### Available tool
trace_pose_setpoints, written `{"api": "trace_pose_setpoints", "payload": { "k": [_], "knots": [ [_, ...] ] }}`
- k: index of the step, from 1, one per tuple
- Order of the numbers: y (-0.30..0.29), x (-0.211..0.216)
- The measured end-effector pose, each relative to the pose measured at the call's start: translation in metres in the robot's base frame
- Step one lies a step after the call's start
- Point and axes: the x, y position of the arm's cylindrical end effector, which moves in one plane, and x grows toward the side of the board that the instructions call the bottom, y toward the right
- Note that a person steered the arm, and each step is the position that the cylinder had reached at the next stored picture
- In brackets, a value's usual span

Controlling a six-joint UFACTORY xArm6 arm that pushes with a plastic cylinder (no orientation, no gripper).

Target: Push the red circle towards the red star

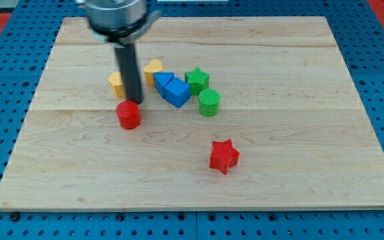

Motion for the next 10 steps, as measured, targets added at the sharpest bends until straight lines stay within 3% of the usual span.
{"api": "trace_pose_setpoints", "payload": {
  "k": [2,3,4,5,8,10],
  "knots": [
    [0.064,0.037],
    [-0.027,0.015],
    [-0.041,0.033],
    [0.008,0.057],
    [0.108,0.074],
    [0.044,0.084]
  ]
}}
